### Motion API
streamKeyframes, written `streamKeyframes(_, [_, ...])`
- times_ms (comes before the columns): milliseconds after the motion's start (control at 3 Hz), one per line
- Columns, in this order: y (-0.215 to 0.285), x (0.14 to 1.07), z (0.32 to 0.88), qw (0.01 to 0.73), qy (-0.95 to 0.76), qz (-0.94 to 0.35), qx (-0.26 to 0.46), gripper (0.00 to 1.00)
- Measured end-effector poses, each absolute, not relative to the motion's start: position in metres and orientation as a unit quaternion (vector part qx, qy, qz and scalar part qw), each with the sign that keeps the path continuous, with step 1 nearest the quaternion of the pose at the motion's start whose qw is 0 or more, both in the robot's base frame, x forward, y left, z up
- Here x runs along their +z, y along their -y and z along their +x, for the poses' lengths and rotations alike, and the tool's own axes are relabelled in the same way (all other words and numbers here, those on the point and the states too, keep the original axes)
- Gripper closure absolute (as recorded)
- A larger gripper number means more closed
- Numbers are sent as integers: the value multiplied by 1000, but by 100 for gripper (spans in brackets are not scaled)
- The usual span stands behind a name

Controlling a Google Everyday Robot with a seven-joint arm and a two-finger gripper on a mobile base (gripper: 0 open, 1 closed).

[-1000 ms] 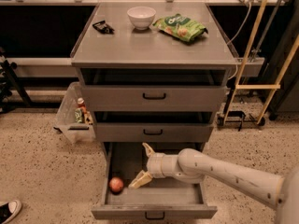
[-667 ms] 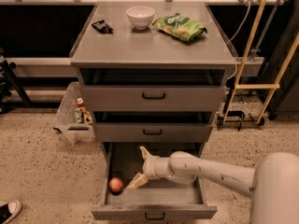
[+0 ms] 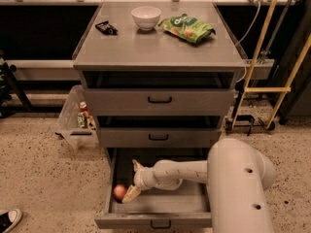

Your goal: Pick apple from bottom drawer and place on counter

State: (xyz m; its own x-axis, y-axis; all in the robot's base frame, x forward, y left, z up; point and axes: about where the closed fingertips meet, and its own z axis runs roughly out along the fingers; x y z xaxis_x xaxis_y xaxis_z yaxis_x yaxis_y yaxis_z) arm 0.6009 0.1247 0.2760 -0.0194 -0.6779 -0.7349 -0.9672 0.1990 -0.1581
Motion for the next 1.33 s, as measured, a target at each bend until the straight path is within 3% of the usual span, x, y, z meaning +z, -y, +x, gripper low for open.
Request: streamKeyframes(1333, [-139, 205, 612, 365, -662, -607, 246, 0])
